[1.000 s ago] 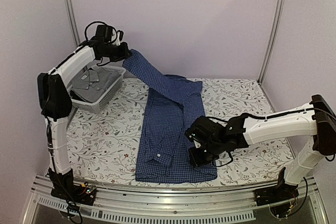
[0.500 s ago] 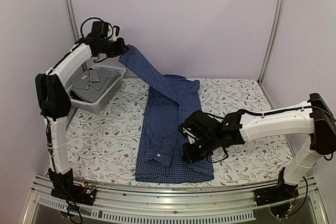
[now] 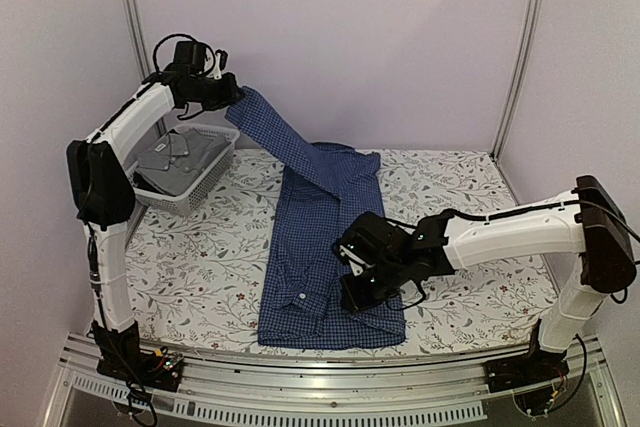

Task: Fold and stack the long sleeve shirts
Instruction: Fold the 1/3-folded shirt at the center of the board.

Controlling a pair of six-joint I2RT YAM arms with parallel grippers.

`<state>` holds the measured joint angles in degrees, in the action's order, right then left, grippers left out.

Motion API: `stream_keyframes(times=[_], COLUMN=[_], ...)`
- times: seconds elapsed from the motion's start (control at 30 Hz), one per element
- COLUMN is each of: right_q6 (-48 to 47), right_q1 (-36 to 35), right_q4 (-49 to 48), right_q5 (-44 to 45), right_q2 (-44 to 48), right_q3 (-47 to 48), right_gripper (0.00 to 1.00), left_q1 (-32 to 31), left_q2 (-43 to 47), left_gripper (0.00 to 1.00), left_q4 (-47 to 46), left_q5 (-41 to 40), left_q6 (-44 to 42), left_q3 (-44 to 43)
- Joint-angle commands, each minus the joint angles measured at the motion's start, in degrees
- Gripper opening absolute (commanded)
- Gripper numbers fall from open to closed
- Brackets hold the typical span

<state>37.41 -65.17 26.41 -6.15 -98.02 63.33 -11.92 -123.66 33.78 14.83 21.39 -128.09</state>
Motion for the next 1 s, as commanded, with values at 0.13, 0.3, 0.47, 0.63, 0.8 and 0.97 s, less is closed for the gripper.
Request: stream_keyframes(times=[0.13,0.3,0.47,0.63,0.8,0.97], right_q6=[-1.4,-1.7,-1.7,-1.3,-1.0,-1.1], right_q1=[0.6,0.7,0.7,0.7,1.0,1.2], right_q4=[-2.1,-2.7,-3.1,-3.9,-4.3,-4.9], right_q5=[-0.8,-1.5,-1.9,-1.9,-1.6,-2.0], right_q2=[-2.4,-3.8,-4.5,-4.2,-3.5,-3.4], right_q3=[4.1,4.8,4.2,2.9,2.3,2.3], right_gripper=[0.00,0.00,0.00,0.00,0.00,0.00], left_q1=[0.8,0.9,0.9,0.9,0.9,0.8], left_q2=[1.4,1.7,1.2,0.4,-1.0,-2.6], left_gripper=[0.08,0.08,0.08,0.08,0.08,0.07], left_q4=[-0.3,-0.3,-0.4,-2.6,-4.0,-4.4], left_q5=[0.7,0.7,0.7,2.4,3.6,4.4], left_q6=[-0.6,-0.5,-0.3,0.1,1.0,1.7], left_q3=[-0.5,-1.2,-4.2,-5.1,-5.8,-6.6])
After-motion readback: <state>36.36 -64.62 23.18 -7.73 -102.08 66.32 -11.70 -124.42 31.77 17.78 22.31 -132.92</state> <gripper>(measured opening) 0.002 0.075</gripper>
